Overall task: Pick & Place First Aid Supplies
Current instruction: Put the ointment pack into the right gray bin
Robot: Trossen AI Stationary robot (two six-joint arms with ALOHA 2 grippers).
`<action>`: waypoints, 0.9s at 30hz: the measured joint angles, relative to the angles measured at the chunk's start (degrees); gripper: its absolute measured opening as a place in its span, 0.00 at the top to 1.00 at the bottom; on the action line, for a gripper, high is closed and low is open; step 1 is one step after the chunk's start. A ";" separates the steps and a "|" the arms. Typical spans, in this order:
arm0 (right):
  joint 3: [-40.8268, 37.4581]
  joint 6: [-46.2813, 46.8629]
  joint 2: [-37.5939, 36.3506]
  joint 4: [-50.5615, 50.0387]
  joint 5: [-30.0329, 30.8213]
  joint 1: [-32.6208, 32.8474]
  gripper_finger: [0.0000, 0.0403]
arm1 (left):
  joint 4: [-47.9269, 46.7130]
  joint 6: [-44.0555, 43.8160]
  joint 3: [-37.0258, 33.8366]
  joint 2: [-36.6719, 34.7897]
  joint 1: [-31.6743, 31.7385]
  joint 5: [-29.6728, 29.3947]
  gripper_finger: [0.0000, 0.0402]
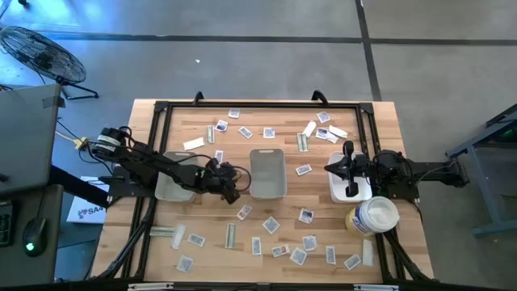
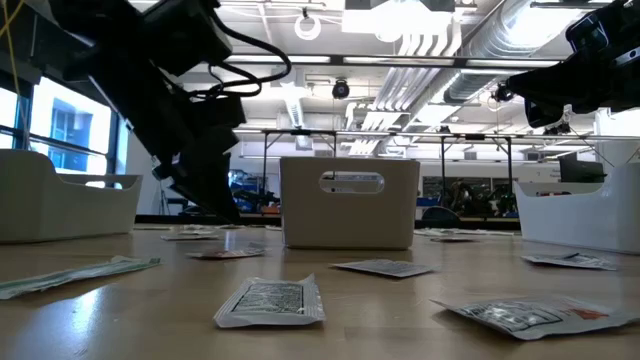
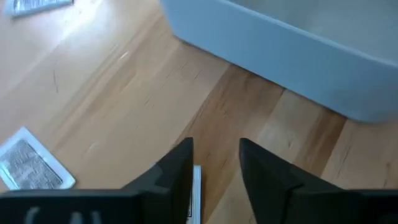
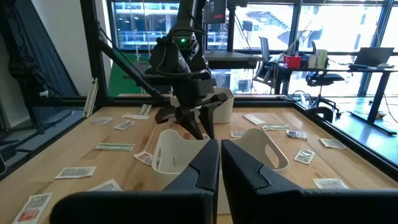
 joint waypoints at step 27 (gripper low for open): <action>-0.02 0.00 0.00 0.02 0.00 0.01 0.97 | -7.12 -10.44 2.49 4.50 2.92 1.70 0.63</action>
